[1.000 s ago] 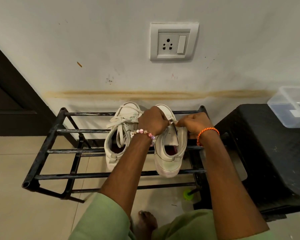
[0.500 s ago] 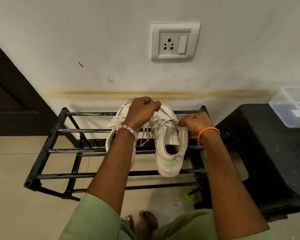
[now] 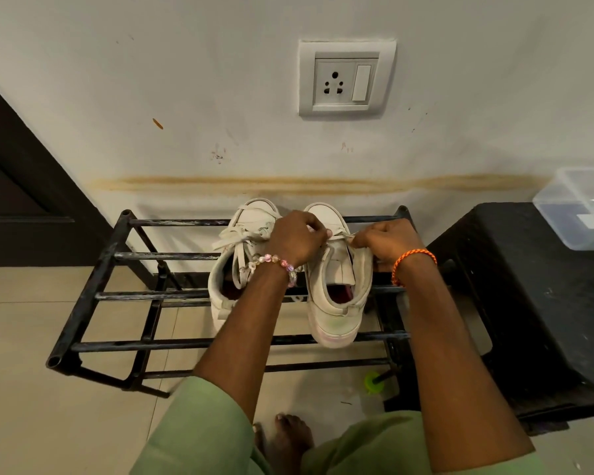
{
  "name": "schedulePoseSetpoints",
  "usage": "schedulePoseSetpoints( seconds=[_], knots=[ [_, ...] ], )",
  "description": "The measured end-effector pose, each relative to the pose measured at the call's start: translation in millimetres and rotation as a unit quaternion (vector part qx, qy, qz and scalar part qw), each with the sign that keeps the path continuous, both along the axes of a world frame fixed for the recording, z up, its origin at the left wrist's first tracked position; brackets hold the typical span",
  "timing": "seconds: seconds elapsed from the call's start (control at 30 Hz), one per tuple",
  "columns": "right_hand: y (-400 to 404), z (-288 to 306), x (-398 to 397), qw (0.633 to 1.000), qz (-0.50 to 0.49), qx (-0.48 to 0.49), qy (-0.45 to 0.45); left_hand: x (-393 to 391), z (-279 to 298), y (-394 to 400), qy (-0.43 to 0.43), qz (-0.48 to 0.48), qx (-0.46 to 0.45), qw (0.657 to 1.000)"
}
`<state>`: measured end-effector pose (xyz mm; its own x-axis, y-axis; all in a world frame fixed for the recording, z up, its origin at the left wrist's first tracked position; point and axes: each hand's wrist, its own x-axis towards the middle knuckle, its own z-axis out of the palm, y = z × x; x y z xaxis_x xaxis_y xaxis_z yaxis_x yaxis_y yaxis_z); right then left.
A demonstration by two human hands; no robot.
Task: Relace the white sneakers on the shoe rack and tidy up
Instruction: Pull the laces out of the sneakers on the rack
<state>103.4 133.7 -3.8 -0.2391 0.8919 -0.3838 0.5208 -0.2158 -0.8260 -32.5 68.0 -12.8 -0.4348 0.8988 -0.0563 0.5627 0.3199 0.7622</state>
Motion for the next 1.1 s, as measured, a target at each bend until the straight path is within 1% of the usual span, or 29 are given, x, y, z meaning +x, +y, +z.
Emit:
schedulePoseSetpoints(
  seconds=[0.1,0.33,0.4,0.5,0.57,0.63,0.7,0.73,0.77,0.8,0.9,0.97,1.0,1.1],
  knots=[
    [0,0,-1,1.0,0.009,0.012,-0.014,0,2,-1,-0.007,-0.015,-0.011,1.0],
    [-1,0,-2,0.999,0.011,0.016,-0.026,-3,10,4,0.032,-0.073,-0.032,0.996],
    [-1,0,-3,0.999,0.007,0.019,-0.025,-8,11,2,0.023,-0.073,-0.034,0.996],
    [-1,-1,-3,0.999,0.008,0.023,-0.022,-23,18,-6,-0.011,-0.032,-0.024,0.999],
    [-1,-1,-3,0.999,0.01,0.027,-0.03,-36,22,-11,-0.005,0.013,-0.006,1.0],
    [-2,-1,-4,0.998,0.011,0.035,-0.041,-42,25,-16,0.041,0.061,0.006,0.997],
    [-4,0,-6,0.995,0.008,0.072,-0.063,-41,25,-20,0.105,0.1,0.003,0.989],
    [-6,0,-9,0.991,0.006,0.106,-0.078,-39,24,-21,0.121,0.106,0.003,0.987],
    [-9,-1,-13,0.984,0.008,0.148,-0.094,-36,25,-22,0.117,0.104,0.007,0.988],
    [-13,-2,-17,0.975,0.024,0.192,-0.108,-33,26,-22,0.096,0.097,0.008,0.991],
    [-21,-7,-29,0.931,0.136,0.295,-0.165,-20,25,-22,0.045,0.071,-0.01,0.996],
    [-23,-9,-32,0.901,0.186,0.326,-0.217,-11,20,-25,0.022,0.062,-0.006,0.998],
    [-23,-9,-32,0.892,0.192,0.333,-0.237,-6,16,-25,0.016,0.063,-0.002,0.998],
    [-23,-9,-30,0.895,0.181,0.327,-0.243,5,2,-28,0.028,0.064,0.025,0.997]
  ],
)
